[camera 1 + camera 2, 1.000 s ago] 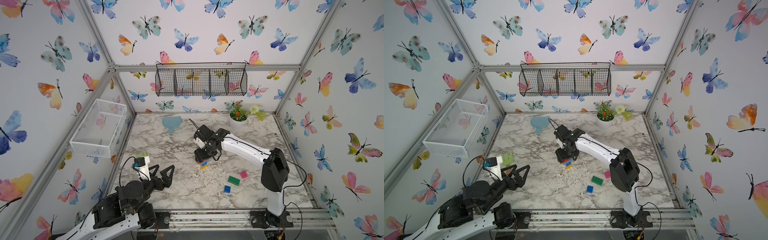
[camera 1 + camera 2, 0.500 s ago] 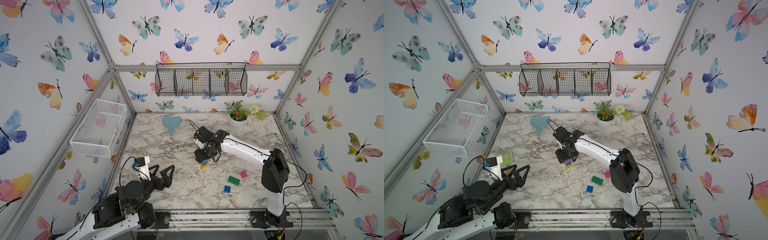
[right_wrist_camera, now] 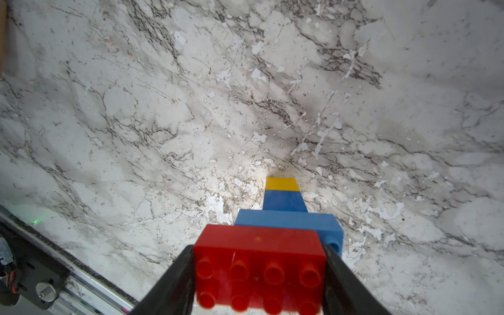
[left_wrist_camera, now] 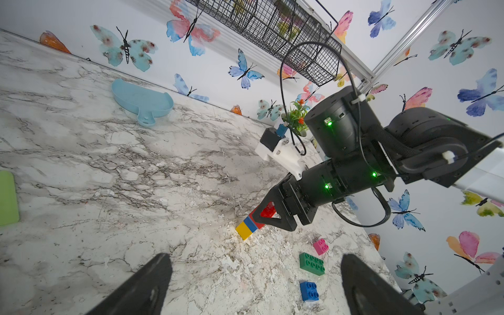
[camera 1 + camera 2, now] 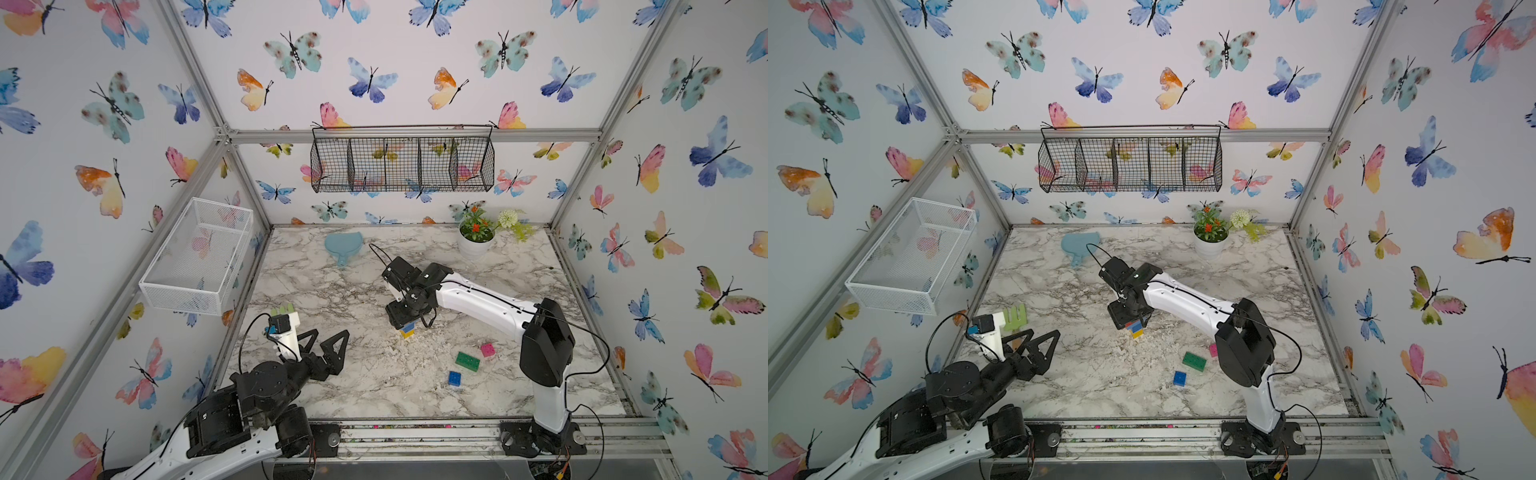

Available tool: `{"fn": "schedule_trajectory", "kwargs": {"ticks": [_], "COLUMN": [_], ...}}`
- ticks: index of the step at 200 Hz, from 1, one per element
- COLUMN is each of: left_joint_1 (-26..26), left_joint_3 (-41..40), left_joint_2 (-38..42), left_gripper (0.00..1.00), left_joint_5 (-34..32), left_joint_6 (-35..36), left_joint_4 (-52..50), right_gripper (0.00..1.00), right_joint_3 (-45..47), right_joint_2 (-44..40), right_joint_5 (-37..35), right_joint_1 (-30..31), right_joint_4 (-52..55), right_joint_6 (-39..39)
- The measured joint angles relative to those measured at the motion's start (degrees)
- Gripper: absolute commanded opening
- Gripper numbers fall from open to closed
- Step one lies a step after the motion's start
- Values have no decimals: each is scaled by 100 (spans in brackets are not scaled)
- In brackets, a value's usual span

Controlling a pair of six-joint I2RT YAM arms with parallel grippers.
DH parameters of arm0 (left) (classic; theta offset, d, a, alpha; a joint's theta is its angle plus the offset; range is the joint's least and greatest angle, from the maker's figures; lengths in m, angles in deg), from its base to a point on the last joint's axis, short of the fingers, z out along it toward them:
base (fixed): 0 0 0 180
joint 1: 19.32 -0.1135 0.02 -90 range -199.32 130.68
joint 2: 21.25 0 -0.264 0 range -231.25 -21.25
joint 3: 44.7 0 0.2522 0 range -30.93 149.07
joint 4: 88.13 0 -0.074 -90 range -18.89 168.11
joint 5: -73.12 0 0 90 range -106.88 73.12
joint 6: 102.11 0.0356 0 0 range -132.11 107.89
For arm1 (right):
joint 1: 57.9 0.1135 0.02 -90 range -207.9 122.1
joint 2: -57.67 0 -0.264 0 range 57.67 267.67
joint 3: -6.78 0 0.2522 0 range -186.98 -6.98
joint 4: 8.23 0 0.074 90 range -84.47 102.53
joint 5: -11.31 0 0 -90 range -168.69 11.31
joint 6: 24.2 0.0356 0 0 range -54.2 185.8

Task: Assemble a spoon with lego
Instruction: Assemble the lego brick with the lego brick.

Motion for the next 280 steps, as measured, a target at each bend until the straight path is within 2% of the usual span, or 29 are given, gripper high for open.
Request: {"fn": "schedule_trajectory", "kwargs": {"ticks": [122,191,280], "left_joint_1": [0,0,0], "left_joint_3": [-2,-11,-11], "left_joint_2": [66,85,155], "left_gripper": [98,98,98], "left_joint_5": [0,0,0], "left_joint_6": [0,0,0], "left_joint_4": [0,0,0], "right_gripper": [3,14,34], "right_joint_3": [280,236,120], "right_joint_2": [-94,-157,-133], "right_joint_5": [-271,-337,-400], "right_joint_1": [70,70,70], "right_joint_4": [-308,-348,-289], "right_joint_6": [540,881,1283]}}
